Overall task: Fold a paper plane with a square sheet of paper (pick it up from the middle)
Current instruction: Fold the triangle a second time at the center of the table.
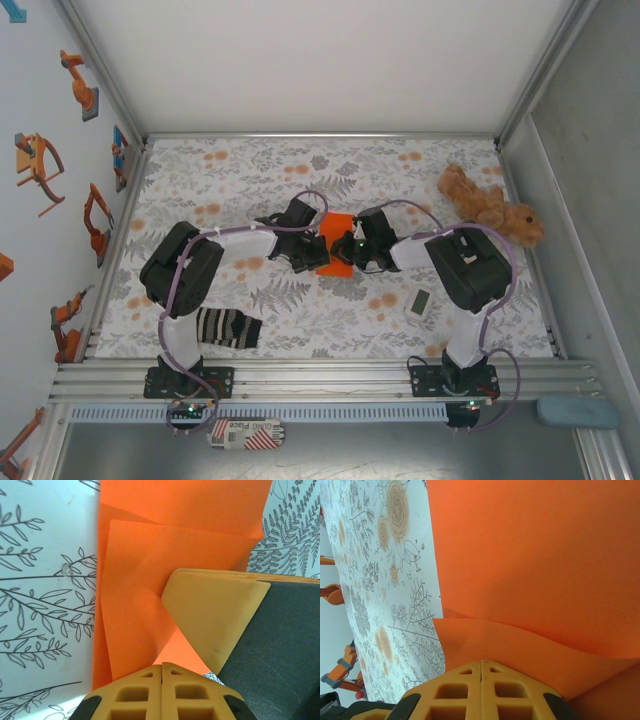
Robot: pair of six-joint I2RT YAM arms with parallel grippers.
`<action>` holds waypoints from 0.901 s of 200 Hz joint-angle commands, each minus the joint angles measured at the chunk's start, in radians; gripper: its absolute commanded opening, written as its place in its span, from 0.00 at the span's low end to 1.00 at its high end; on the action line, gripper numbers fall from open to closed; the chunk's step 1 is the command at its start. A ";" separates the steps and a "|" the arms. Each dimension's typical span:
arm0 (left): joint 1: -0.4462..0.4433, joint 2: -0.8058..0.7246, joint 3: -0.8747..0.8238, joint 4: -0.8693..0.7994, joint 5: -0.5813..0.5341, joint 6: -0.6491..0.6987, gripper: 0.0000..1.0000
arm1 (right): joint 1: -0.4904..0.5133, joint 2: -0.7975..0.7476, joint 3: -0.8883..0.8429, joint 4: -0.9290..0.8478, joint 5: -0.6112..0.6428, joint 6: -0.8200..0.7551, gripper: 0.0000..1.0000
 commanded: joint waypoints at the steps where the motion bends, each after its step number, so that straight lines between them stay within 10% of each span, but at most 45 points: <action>1: -0.005 0.012 -0.003 -0.030 -0.036 0.010 0.00 | 0.000 0.075 -0.025 -0.163 0.070 0.001 0.00; 180: -0.003 0.024 0.007 -0.095 -0.113 0.050 0.00 | -0.001 0.082 -0.031 -0.167 0.074 -0.002 0.00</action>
